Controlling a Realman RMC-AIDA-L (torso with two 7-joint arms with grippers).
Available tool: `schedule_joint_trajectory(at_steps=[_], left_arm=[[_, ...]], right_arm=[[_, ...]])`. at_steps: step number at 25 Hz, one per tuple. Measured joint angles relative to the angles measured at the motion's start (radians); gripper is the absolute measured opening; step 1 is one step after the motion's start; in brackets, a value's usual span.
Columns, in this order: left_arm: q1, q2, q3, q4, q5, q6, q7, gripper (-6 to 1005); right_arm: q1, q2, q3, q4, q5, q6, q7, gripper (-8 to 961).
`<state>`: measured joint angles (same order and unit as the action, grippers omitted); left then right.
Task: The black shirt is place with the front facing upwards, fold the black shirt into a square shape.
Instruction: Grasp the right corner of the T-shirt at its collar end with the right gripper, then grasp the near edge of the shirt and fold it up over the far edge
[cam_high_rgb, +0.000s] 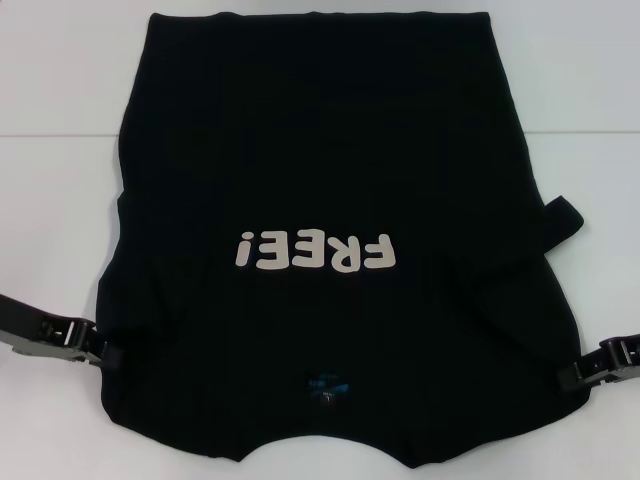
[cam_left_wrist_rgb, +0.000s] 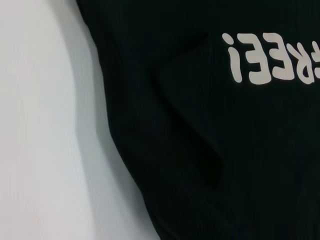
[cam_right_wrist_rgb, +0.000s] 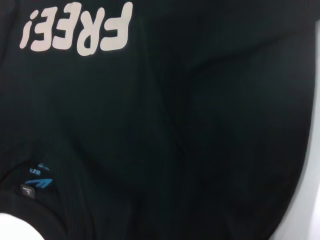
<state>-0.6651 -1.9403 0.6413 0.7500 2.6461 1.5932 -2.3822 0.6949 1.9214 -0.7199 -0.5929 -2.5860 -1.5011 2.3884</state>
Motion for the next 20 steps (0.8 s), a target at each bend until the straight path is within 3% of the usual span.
schedule_joint_trajectory(at_steps=[11,16,20], left_arm=[[-0.003,0.000,0.000,-0.001,-0.010,0.004,0.000,57],[-0.004,0.004,0.000,-0.002,-0.033,0.030,0.017,57],[-0.003,0.014,-0.009,-0.006,-0.076,0.077,0.034,56]], right_arm=[[0.001,-0.005,-0.016,-0.001,-0.002,0.010,0.005,136],[0.002,-0.013,-0.008,-0.002,0.000,0.002,-0.002,53],[0.007,-0.041,-0.006,-0.005,0.005,-0.041,-0.025,40]])
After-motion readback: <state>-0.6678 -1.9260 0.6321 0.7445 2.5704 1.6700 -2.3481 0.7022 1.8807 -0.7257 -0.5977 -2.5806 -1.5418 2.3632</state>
